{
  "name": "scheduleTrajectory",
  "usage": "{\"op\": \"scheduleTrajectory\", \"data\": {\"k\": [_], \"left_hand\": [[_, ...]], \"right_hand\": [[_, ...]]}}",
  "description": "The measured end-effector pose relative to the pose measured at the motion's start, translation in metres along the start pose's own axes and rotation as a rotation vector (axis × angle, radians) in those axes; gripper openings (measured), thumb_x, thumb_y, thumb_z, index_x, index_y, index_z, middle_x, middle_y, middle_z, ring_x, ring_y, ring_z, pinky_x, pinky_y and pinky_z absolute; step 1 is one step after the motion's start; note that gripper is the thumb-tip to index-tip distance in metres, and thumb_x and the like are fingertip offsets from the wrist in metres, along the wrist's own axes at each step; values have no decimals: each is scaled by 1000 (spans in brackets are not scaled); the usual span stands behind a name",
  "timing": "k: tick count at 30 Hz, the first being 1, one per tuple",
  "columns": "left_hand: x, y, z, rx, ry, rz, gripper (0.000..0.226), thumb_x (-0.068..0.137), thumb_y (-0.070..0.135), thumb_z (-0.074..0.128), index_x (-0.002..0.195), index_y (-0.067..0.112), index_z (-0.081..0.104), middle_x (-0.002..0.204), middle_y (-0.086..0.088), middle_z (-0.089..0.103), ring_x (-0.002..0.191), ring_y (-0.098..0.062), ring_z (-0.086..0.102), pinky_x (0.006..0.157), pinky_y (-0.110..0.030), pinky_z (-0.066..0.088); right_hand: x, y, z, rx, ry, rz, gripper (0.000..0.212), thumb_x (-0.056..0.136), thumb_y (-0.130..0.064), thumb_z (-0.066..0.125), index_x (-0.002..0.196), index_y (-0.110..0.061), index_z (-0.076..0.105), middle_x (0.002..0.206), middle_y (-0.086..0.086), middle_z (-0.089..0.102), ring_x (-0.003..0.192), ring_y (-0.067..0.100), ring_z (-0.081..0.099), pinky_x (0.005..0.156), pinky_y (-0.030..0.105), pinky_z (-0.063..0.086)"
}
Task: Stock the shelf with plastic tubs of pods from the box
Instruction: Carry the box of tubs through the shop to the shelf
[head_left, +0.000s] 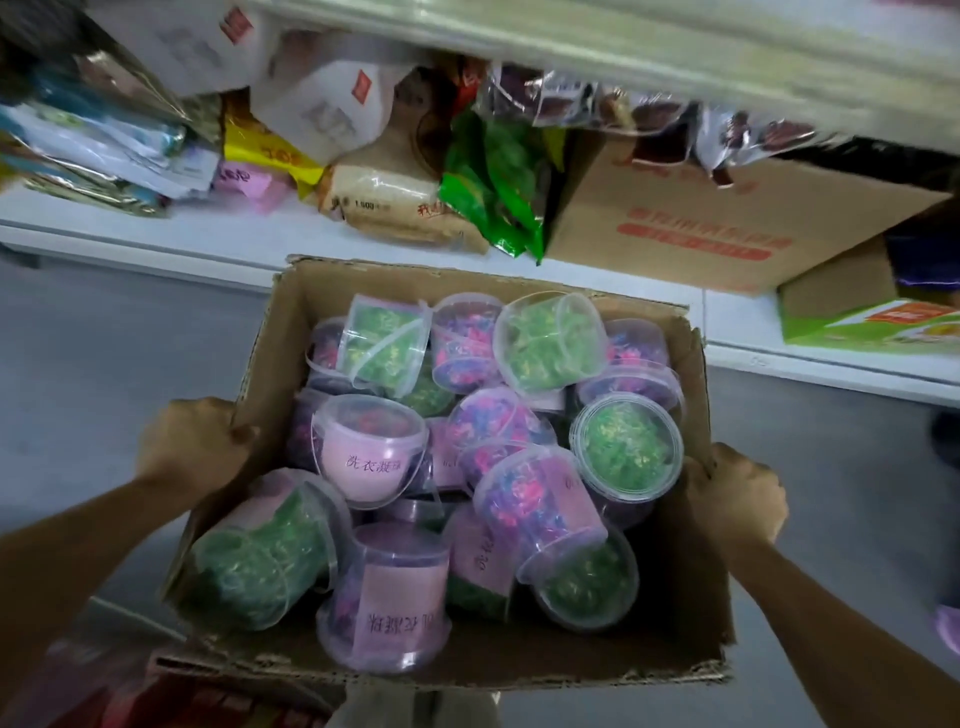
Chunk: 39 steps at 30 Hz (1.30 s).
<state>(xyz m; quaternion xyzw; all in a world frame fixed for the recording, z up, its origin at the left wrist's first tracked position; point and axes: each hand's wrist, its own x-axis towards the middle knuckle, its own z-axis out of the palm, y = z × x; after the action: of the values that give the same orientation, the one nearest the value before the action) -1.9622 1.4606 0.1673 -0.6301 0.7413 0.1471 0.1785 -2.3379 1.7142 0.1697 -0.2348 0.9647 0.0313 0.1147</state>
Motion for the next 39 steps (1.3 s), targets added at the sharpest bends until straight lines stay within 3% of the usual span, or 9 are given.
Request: {"op": "scheduleTrajectory", "data": {"k": [3, 11, 14, 17, 22, 28, 33, 36, 39], "left_hand": [[27, 9, 31, -1, 25, 24, 25, 88, 23, 59, 86, 0, 69, 90, -25, 67, 87, -41, 61, 68, -35, 46], [81, 16, 104, -30, 98, 35, 26, 87, 25, 61, 83, 0, 69, 75, -25, 64, 74, -42, 61, 62, -36, 47], [93, 17, 123, -17, 144, 67, 25, 87, 22, 63, 85, -2, 69, 74, -28, 64, 72, -44, 61, 62, -37, 48], [101, 14, 141, 7, 168, 113, 23, 84, 19, 66, 79, -3, 70, 66, -27, 63, 63, -43, 60, 58, -36, 48], [108, 16, 163, -44, 203, 144, 22, 82, 16, 68, 72, -4, 68, 59, -26, 61, 58, -43, 60, 56, -38, 46], [115, 18, 181, -86, 238, 196, 42, 75, 35, 48, 61, -1, 62, 52, -24, 58, 51, -41, 57, 53, -38, 48], [117, 16, 189, -42, 219, 183, 43, 80, 36, 49, 65, -1, 63, 56, -24, 59, 53, -40, 58, 55, -37, 49], [115, 18, 191, -25, 205, 122, 46, 79, 39, 46, 68, -2, 62, 60, -27, 59, 58, -43, 59, 56, -37, 47], [112, 21, 190, -22, 181, 74, 34, 88, 25, 58, 79, -7, 64, 71, -31, 61, 68, -47, 59, 59, -38, 44]], "right_hand": [[19, -5, 41, 32, 42, -11, 26, 85, -22, 64, 82, 3, 62, 71, 27, 61, 70, 46, 61, 65, 45, 48], [62, -14, 119, 108, 114, -26, 31, 86, -23, 62, 75, 6, 58, 65, 28, 56, 66, 48, 58, 62, 44, 44], [65, -11, 142, 163, 210, -87, 36, 78, -32, 56, 57, -4, 45, 49, 14, 39, 47, 37, 54, 54, 37, 39], [64, -7, 162, 184, 248, -133, 37, 76, -31, 56, 55, -13, 32, 45, 7, 30, 42, 23, 41, 51, 33, 37], [69, -3, 185, 185, 235, -127, 34, 75, -29, 55, 55, -12, 33, 44, 7, 31, 41, 25, 42, 52, 32, 38], [81, 2, 204, 175, 227, -118, 33, 79, -30, 54, 58, -10, 39, 47, 13, 38, 45, 35, 50, 54, 36, 40], [83, 3, 213, 142, 187, -66, 34, 83, -29, 53, 67, 1, 49, 52, 18, 43, 51, 40, 54, 56, 38, 39], [83, -1, 208, 65, 94, -27, 25, 91, -18, 56, 85, 6, 53, 76, 33, 58, 75, 50, 59, 65, 45, 43], [76, -10, 197, 21, 23, -2, 20, 92, -11, 51, 100, 7, 50, 95, 34, 60, 91, 51, 57, 75, 49, 44]]}}
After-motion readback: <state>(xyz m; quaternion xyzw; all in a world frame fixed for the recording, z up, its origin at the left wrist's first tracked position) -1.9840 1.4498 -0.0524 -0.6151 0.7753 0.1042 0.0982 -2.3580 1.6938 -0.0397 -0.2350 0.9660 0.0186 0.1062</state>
